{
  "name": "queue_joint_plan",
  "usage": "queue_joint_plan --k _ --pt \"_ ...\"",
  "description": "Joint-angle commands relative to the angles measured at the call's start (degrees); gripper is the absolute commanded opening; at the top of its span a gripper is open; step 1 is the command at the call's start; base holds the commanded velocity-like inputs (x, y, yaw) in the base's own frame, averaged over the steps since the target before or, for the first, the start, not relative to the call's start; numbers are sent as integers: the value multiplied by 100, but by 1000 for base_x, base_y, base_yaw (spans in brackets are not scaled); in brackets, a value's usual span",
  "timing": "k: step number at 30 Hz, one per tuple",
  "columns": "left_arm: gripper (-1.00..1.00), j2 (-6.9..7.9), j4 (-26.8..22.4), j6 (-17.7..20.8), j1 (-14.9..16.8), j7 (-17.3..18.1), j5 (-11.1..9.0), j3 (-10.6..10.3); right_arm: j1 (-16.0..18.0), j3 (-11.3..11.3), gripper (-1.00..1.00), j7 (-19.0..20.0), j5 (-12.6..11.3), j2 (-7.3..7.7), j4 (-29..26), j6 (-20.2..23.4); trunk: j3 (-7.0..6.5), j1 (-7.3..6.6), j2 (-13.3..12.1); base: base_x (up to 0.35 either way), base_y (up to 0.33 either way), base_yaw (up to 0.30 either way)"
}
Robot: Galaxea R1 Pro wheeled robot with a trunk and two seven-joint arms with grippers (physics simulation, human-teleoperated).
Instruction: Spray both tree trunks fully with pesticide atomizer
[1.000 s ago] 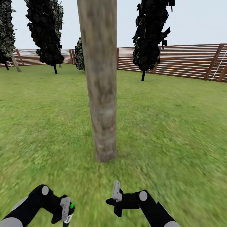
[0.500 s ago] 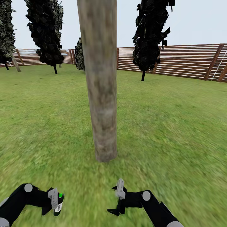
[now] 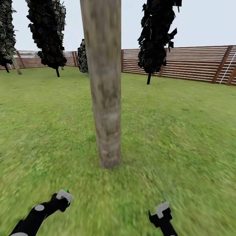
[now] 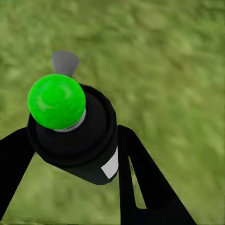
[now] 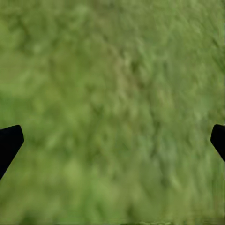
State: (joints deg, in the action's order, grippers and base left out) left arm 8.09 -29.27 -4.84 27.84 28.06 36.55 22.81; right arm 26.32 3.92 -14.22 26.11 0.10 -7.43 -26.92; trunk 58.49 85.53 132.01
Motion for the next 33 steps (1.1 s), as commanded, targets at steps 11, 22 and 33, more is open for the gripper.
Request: queue_joint_plan --k 11,22,33 --pt "-100 -352 236 8 2 -1626 -828 39 -97 -113 100 -957 -1205 41 219 -815 0 0 0 0 0 0" --pt "-100 -534 223 155 2 -1650 -945 51 -201 -123 100 -969 -1257 -25 223 -828 0 0 0 47 -21 0" --pt "-100 -706 191 1631 55 -1457 -1205 -551 -219 -129 100 -969 -1249 -54 233 -815 0 0 0 224 -151 -156"
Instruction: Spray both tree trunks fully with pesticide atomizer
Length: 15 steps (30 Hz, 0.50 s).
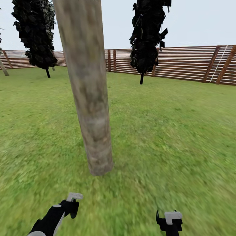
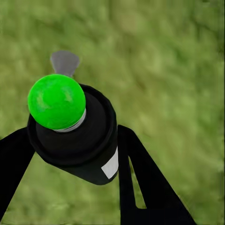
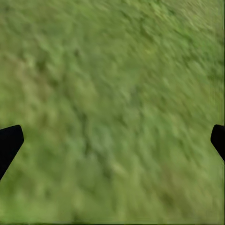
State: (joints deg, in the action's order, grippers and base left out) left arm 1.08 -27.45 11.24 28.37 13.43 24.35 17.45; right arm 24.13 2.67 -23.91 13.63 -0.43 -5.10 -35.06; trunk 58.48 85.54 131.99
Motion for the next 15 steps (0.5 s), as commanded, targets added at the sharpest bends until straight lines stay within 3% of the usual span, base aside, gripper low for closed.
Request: queue_joint_plan --k 1,8,13,15 --pt "-100 -6 -5 25 2 1 13 -14 -3 -3 100 0 -1 -1 0 -1 0 -1 2 -105 14 0" --pt "-100 -68 -80 72 47 -14 15 -71 3 -3 100 0 -1 -1 0 -1 0 -1 2 -199 10 -4" --pt "-100 -327 -268 167 302 -7 17 -77 -4 -3 100 0 -1 -1 0 -1 -11 -1 2 -14 0 -210" --pt "-100 -416 -282 413 475 -2 17 -80 -2 -3 100 0 -1 -1 -2 -1 -17 -1 2 -1 0 -252"
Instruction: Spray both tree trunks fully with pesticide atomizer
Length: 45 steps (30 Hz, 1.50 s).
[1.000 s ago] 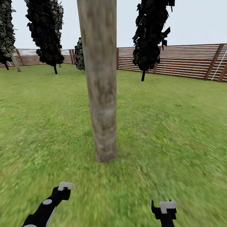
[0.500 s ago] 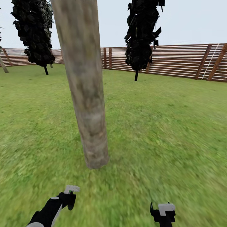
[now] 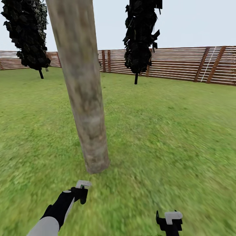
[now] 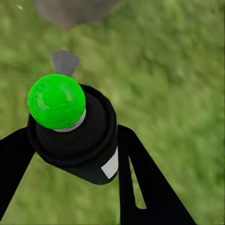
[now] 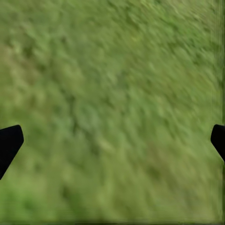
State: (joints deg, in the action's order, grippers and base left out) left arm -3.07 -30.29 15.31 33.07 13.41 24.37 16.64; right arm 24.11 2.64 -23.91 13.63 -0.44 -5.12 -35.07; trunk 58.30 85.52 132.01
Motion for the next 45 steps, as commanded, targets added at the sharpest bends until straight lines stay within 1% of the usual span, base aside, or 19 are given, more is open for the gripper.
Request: queue_joint_plan --k 1,3,6,8,9,11,15,18,20,21,23,26,30,33,35,37,39,42,45 --pt "-100 -4 -1 100 84 2 16 -1 1 -1 100 0 0 0 -3 0 -3 0 0 0 0 -255" --pt "-100 38 -2 163 149 3 15 9 3 -1 100 0 0 0 -5 0 -8 0 0 0 0 -212" --pt "-100 377 -2 207 197 4 15 37 3 -6 100 0 0 6 -6 0 -10 0 0 0 0 -60" --pt "-100 445 -1 214 169 -1 19 18 0 -4 100 0 0 8 -3 0 -10 0 0 -50 0 -11" --pt "-100 433 8 214 158 -1 20 12 0 -2 100 0 0 8 0 0 -10 0 0 -216 0 -4" --pt "-100 95 9 203 175 3 32 -67 -3 -1 100 0 0 4 -5 0 -10 0 0 -298 0 -1" --pt "-100 5 -8 223 255 4 23 -259 0 -2 100 0 0 12 -5 0 -10 0 0 -140 0 0" --pt "-100 359 -5 250 441 31 2 -228 0 -1 100 0 0 17 1 0 -10 0 0 -11 0 0" --pt "-100 734 -10 406 503 310 -86 -187 2 -1 100 6 0 17 2 0 -10 0 0 -2 0 0" --pt "-100 788 -11 505 520 447 -118 -185 1 -1 100 7 1 17 2 0 -10 0 0 0 0 0" --pt "-100 777 -14 584 535 563 -141 -200 0 -1 100 8 5 18 2 0 -10 0 0 0 0 0" --pt "-100 515 -123 625 542 615 -146 -220 0 -1 100 9 8 18 2 0 -10 0 0 -108 0 0" --pt "-100 401 -515 714 549 635 -151 -223 0 -1 100 9 8 18 2 0 -10 0 0 -302 0 0" --pt "-100 573 -925 988 551 644 -150 -192 0 -1 100 9 8 18 2 0 -10 0 0 -84 0 0" --pt "-100 850 -1111 1081 556 736 -159 -181 -3 -1 100 9 8 18 3 1 -10 0 0 -15 0 0" --pt "-100 884 -1158 1206 555 942 -152 -206 -3 -1 100 9 8 18 3 2 -10 0 0 -4 0 0" --pt "-100 810 -1174 1290 552 1056 -146 -244 -1 -1 100 9 8 18 5 2 -10 0 0 -1 0 0" --pt "-100 420 -1201 1333 584 1104 -137 -360 -1 1 100 9 8 18 20 1 -10 0 0 -169 0 0" --pt "-100 308 -1308 1399 713 1117 -131 -385 -3 5 100 9 8 18 96 0 -10 0 0 -178 0 0"
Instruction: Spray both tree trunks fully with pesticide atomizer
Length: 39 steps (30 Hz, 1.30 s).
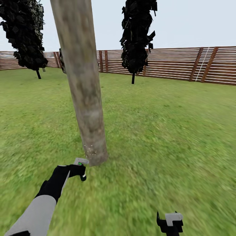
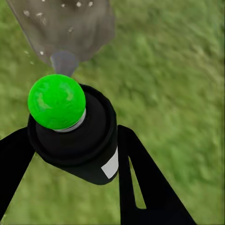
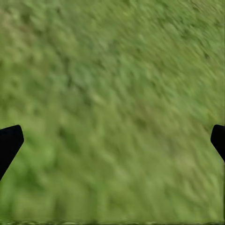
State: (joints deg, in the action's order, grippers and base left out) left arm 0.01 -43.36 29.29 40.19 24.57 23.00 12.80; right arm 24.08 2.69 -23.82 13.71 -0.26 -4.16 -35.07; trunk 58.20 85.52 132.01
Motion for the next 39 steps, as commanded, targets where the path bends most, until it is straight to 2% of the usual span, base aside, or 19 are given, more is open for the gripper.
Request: queue_joint_plan --k 1,3,4,5,7,9,12,15,18,19,20,21,23,25,30,31,35,38,39 --pt "-100 39 -39 118 115 4 17 -2 3 3 100 0 0 0 13 1 0 0 0 -36 0 0" --pt "-100 128 -61 257 262 9 27 -1 1 3 100 0 0 0 17 0 0 0 0 -19 0 0" --pt "-100 258 -68 340 362 11 27 4 2 4 100 0 0 0 19 0 0 0 0 -8 0 0" --pt "-100 510 -69 457 523 12 8 16 0 4 100 0 0 0 20 2 0 0 0 -2 0 0" --pt "-100 707 -68 560 657 17 -7 15 0 4 100 0 0 0 21 0 0 0 0 -1 0 0" --pt "-100 707 -67 586 684 20 -7 3 3 4 100 0 0 0 21 3 0 0 0 0 0 0" --pt "-100 311 -67 603 704 77 -14 -291 1 4 100 0 0 0 21 3 0 0 0 0 0 0" --pt "-100 129 -90 609 756 172 -12 -386 1 4 100 0 2 -3 21 6 0 0 0 0 0 0" --pt "-100 226 -93 762 978 291 3 -365 0 4 100 0 1 -3 21 6 0 0 0 0 0 0" --pt "-100 315 -93 823 1024 317 -1 -359 3 4 100 0 2 -2 21 5 0 0 0 0 0 0" --pt "-100 539 -98 907 1079 349 -13 -352 1 4 100 0 1 -1 23 4 0 0 0 0 0 0" --pt "-100 686 -100 939 1121 364 -22 -350 2 4 100 0 2 -2 22 6 0 0 0 0 0 0" --pt "-100 798 -102 962 1164 466 -24 -350 1 4 100 0 4 -1 22 5 0 0 0 0 0 0" --pt "-100 752 -106 971 1173 695 -12 -386 0 4 100 0 6 -4 23 2 0 0 0 0 0 0" --pt "-100 284 -265 1029 1229 788 2 -410 0 4 100 5 9 -6 27 8 0 0 0 0 0 0" --pt "-100 258 -402 1154 1242 791 2 -411 0 4 100 4 9 -7 28 8 0 0 0 0 0 0" --pt "-100 350 -889 1514 1259 802 11 -405 0 4 100 8 9 -8 29 8 0 0 0 0 0 0" --pt "-100 592 -1004 1561 1262 805 8 -400 0 4 100 9 9 -9 30 9 0 0 0 0 0 0" --pt "-100 737 -1018 1582 1263 809 -2 -396 0 4 100 7 9 -9 30 9 0 0 0 0 0 0"
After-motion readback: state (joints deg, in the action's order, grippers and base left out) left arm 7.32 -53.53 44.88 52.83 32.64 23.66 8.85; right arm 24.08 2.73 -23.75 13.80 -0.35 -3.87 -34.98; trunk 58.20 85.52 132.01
